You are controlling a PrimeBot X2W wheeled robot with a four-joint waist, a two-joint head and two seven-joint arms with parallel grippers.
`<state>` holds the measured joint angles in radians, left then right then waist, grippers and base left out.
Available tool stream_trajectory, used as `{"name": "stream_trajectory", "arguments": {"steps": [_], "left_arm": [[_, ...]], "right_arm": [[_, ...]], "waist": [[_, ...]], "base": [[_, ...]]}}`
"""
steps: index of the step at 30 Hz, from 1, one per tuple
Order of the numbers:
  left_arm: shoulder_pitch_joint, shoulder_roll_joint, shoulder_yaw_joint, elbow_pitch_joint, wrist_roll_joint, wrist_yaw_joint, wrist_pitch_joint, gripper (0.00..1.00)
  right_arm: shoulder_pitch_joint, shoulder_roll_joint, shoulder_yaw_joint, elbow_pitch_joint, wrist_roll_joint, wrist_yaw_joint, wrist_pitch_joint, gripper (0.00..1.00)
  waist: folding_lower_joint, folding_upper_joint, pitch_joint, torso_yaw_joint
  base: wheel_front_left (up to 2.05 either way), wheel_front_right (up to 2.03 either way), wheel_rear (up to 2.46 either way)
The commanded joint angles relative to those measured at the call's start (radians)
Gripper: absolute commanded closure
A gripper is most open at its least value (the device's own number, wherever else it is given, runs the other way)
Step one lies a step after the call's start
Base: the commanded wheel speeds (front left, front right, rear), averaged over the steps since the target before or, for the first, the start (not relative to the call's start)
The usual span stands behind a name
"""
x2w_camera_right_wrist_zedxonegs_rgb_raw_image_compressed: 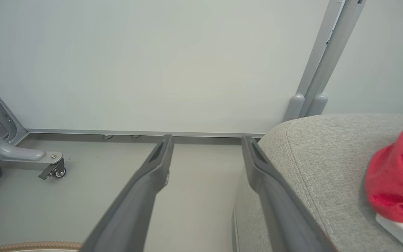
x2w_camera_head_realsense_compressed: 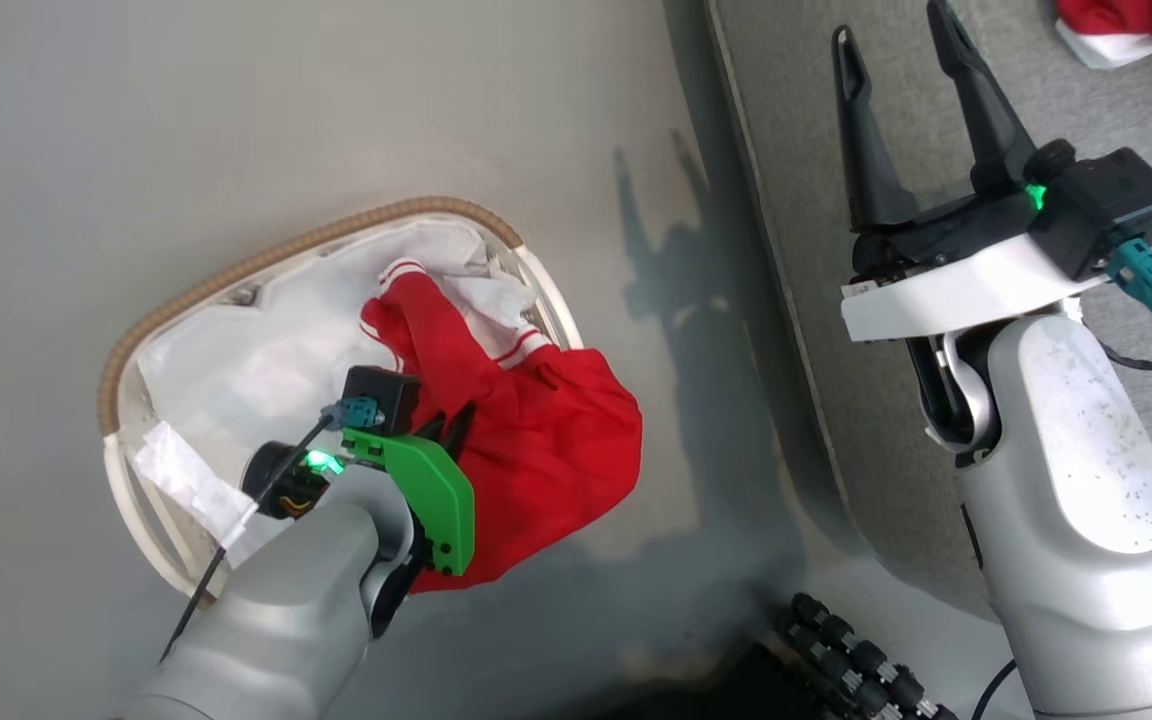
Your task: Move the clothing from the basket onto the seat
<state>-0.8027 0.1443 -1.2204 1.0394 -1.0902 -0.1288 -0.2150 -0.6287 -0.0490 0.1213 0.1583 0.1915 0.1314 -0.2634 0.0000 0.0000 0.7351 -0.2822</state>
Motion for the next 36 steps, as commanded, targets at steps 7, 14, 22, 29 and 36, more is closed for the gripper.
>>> {"name": "stream_trajectory", "arguments": {"steps": [7, 14, 22, 29, 36], "left_arm": [[0.068, -0.02, 0.006, -0.018, -0.034, -0.003, -0.045, 1.0], [0.116, -0.021, 0.117, -0.063, 0.018, -0.003, -0.051, 1.0], [0.203, -0.032, 0.324, -0.173, 0.176, -0.002, -0.051, 1.0], [0.265, -0.052, 0.483, -0.311, 0.316, 0.002, -0.051, 1.0], [0.313, -0.065, 0.606, -0.449, 0.426, 0.002, -0.051, 1.0]], "right_arm": [[0.076, -0.004, -0.013, 0.053, -0.009, -0.001, -0.002, 0.0], [0.154, -0.004, -0.049, 0.09, 0.005, -0.001, -0.002, 0.0], [0.244, -0.004, -0.077, 0.124, -0.015, -0.001, -0.002, 0.0], [0.322, -0.004, -0.08, 0.15, -0.026, -0.001, -0.002, 0.0], [0.397, -0.004, -0.07, 0.17, -0.015, -0.001, -0.002, 0.0]], "waist": [[0.0, 0.0, -0.221, 0.072], [0.0, 0.0, -0.347, 0.121], [0.0, 0.0, -0.471, 0.165], [0.0, 0.0, -0.563, 0.191], [0.0, 0.0, -0.644, 0.207]], "base": [[0.0, 0.0, 0.0], [0.0, 0.0, 0.0], [0.0, 0.0, 0.0], [0.0, 0.0, 0.0], [0.0, 0.0, 0.0]]}}
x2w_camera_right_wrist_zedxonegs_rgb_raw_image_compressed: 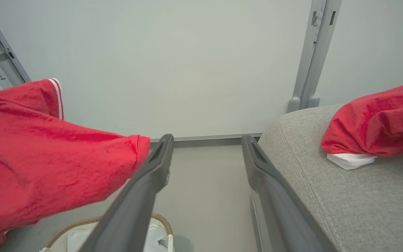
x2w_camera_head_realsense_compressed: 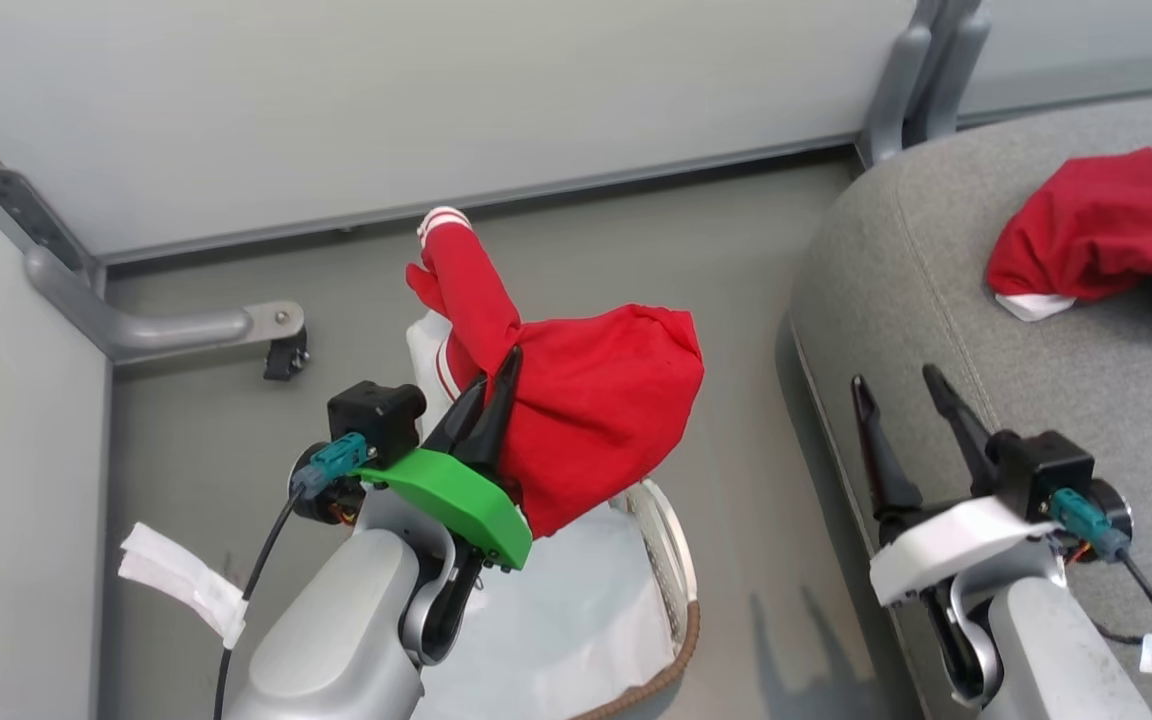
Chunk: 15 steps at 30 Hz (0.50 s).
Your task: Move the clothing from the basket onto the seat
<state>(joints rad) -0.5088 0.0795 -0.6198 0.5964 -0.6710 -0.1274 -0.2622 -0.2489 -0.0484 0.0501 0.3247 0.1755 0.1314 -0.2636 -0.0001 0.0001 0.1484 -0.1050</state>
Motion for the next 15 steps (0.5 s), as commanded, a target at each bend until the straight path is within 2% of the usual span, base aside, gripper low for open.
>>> {"name": "stream_trajectory", "arguments": {"steps": [1, 9, 15], "left_arm": [[0.024, -0.002, 0.018, -0.016, 0.016, 0.0, -0.004, 1.0], [0.059, -0.018, 0.069, -0.073, 0.071, -0.002, -0.004, 1.0], [0.07, -0.024, 0.061, -0.092, 0.083, -0.003, -0.004, 1.0]], "right_arm": [[0.026, -0.005, 0.006, 0.007, 0.002, -0.001, -0.002, 0.0], [0.083, -0.005, 0.076, 0.038, -0.029, -0.001, -0.002, 0.0], [0.07, -0.012, 0.223, 0.058, -0.075, -0.002, -0.002, 0.0]], "waist": [[0.0001, -0.0001, -0.066, 0.032], [0.0001, -0.0001, -0.113, 0.045], [0.0001, -0.0001, -0.124, 0.066]], "base": [[0.0, 0.0, 0.0], [0.0, 0.0, 0.0], [0.0, 0.0, 0.0]]}}
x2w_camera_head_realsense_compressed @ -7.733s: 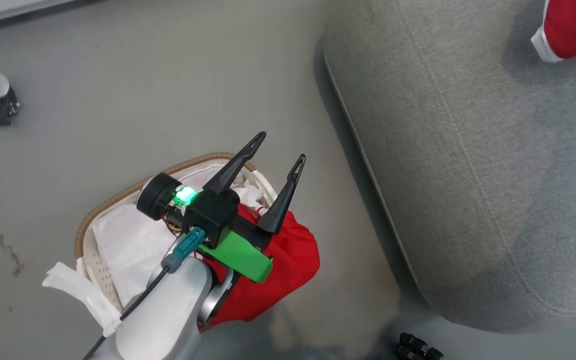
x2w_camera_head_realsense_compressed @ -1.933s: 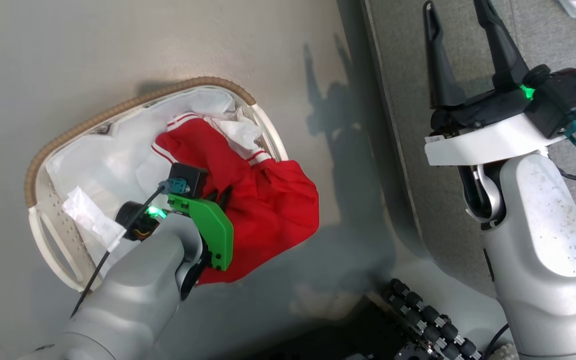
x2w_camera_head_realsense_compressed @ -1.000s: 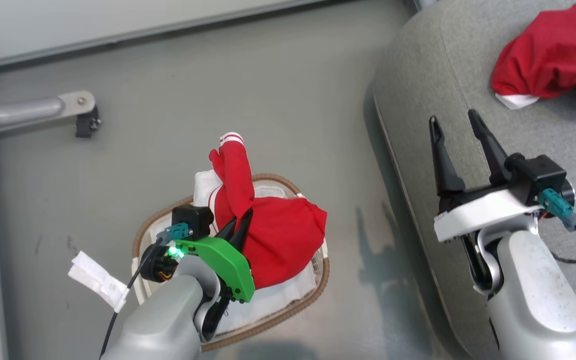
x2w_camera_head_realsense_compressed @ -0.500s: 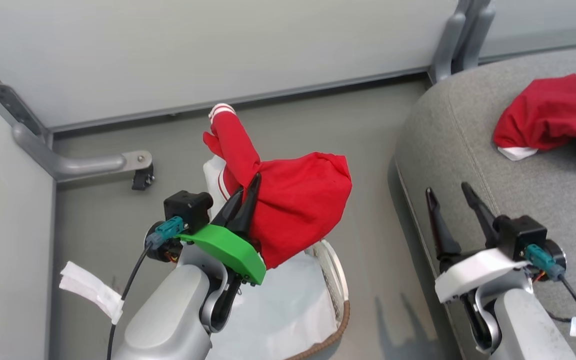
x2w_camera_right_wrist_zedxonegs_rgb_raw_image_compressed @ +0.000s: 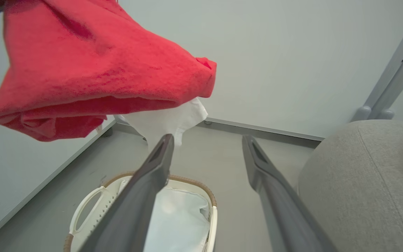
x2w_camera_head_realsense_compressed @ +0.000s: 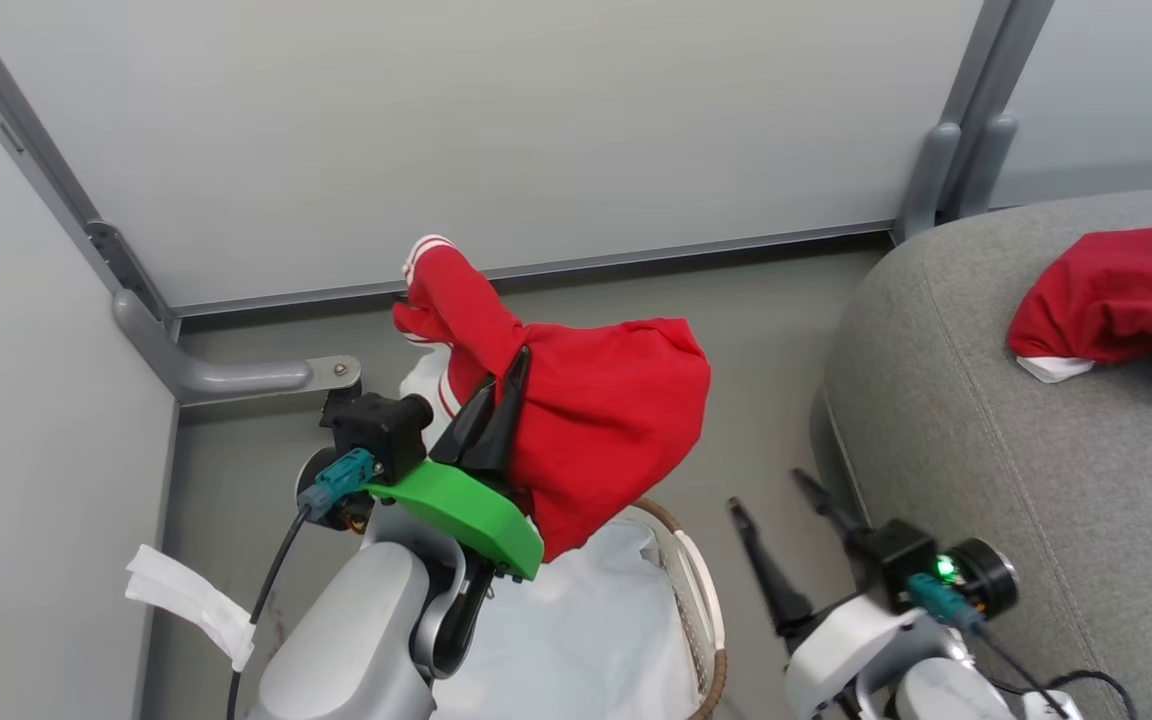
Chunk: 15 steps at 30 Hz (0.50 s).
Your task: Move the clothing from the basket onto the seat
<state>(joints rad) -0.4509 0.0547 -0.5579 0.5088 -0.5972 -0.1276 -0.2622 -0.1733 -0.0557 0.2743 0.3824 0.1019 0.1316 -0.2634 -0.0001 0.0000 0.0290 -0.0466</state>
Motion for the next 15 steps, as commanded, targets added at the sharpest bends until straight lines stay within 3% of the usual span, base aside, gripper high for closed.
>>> {"name": "stream_trajectory", "arguments": {"steps": [1, 7, 15], "left_arm": [[0.012, 0.0, -0.002, -0.006, 0.01, -0.003, -0.004, 1.0], [0.014, -0.003, -0.016, -0.01, 0.005, -0.004, -0.004, 1.0], [0.002, -0.003, -0.066, -0.013, -0.027, -0.004, -0.004, 1.0]], "right_arm": [[-0.017, -0.014, 0.026, 0.001, -0.015, -0.002, -0.002, 0.0], [-0.089, -0.024, 0.143, 0.028, -0.044, -0.002, -0.002, 0.0], [-0.163, -0.017, 0.195, 0.076, -0.071, -0.002, -0.002, 0.0]], "waist": [[0.0001, 0.0, -0.003, 0.01], [0.0001, 0.0, 0.001, 0.034], [0.0001, 0.0, 0.011, 0.068]], "base": [[0.0, 0.0, 0.0], [0.0, 0.0, 0.0], [0.0, 0.0, 0.0]]}}
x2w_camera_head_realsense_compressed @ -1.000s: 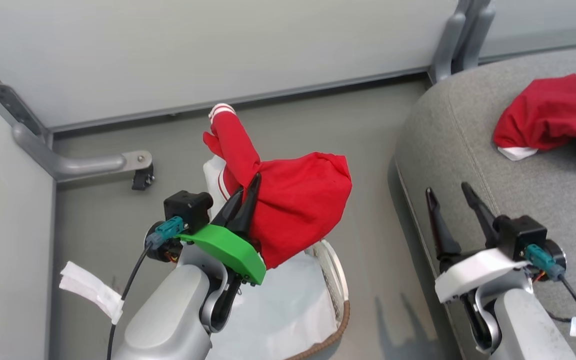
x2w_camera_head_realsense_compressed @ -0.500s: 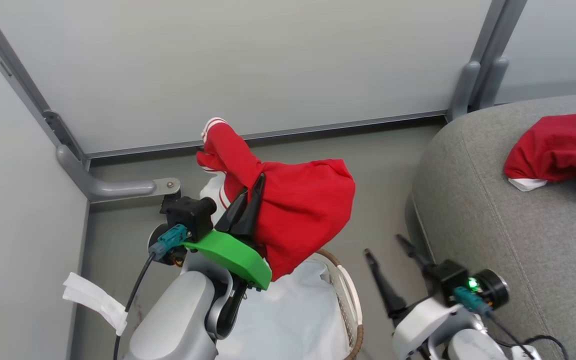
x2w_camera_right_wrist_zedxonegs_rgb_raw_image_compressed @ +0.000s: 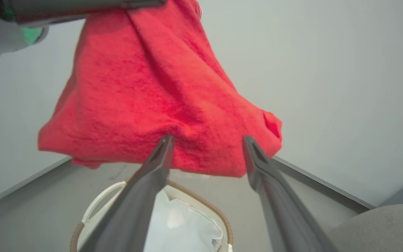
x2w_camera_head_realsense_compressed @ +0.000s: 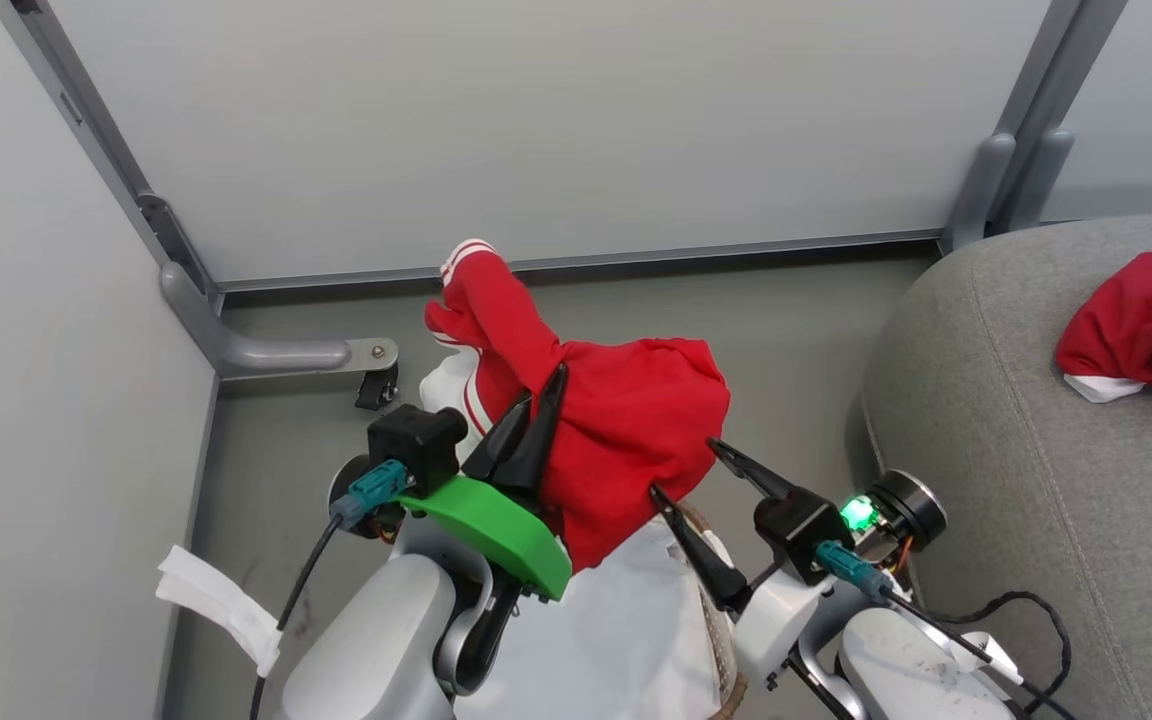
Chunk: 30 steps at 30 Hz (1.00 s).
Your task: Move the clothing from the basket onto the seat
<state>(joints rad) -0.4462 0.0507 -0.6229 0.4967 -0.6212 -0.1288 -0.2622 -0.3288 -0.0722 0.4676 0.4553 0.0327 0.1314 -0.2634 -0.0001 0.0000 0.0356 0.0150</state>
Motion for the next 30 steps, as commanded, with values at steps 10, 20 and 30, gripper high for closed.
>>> {"name": "stream_trajectory", "arguments": {"steps": [10, 20, 30], "left_arm": [[-0.045, 0.001, -0.087, -0.018, -0.043, -0.002, -0.004, 1.0], [-0.087, 0.001, -0.206, -0.052, -0.09, -0.002, -0.004, 1.0], [-0.125, 0.001, -0.296, -0.073, -0.123, -0.003, -0.004, 1.0]], "right_arm": [[-0.077, 0.015, 0.045, 0.101, -0.013, -0.001, -0.002, 0.0], [-0.129, 0.019, 0.057, 0.19, 0.002, -0.001, -0.002, 0.0], [-0.184, 0.019, 0.103, 0.226, 0.011, -0.001, -0.002, 0.0]], "waist": [[0.0001, 0.0, 0.031, 0.056], [0.0001, 0.0, 0.049, 0.108], [0.0001, 0.0, 0.067, 0.139]], "base": [[0.0, 0.0, 0.0], [0.0, 0.0, 0.0], [0.0, 0.0, 0.0]]}}
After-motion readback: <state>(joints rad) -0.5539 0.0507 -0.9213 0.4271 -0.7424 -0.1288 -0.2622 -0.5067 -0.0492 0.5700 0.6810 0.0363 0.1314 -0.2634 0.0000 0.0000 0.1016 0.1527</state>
